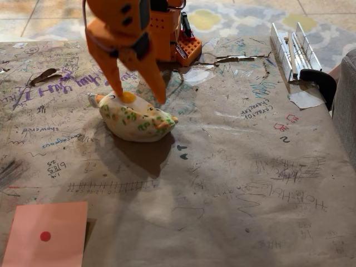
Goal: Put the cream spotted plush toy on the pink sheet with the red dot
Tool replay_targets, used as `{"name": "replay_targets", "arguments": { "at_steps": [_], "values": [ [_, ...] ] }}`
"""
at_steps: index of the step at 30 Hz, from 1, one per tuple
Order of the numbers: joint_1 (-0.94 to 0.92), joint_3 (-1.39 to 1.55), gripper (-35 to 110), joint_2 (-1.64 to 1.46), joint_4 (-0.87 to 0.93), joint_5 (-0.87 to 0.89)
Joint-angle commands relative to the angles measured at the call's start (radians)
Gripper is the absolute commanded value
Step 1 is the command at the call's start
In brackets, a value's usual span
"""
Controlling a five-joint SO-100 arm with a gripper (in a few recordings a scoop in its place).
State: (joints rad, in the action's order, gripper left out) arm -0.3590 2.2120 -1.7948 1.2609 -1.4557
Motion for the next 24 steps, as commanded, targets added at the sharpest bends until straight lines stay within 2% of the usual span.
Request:
{"name": "replay_targets", "arguments": {
  "at_steps": [1,4,6,7,14,17,21,24],
  "values": [
    [-0.031,-0.032,32,0.058,-0.077,-0.014],
    [-0.034,0.006,23,0.124,-0.216,0.028],
    [-0.032,-0.021,12,0.15,-0.218,0.061],
    [-0.025,-0.021,1,0.158,-0.245,0.095],
    [-0.006,0.038,0,0.017,-0.313,0.199],
    [0.008,0.092,0,-0.209,-0.321,0.281],
    [0.055,0.163,0,-0.733,-0.314,0.443],
    [0.08,0.095,0,-1.092,-0.229,0.502]
  ]
}}
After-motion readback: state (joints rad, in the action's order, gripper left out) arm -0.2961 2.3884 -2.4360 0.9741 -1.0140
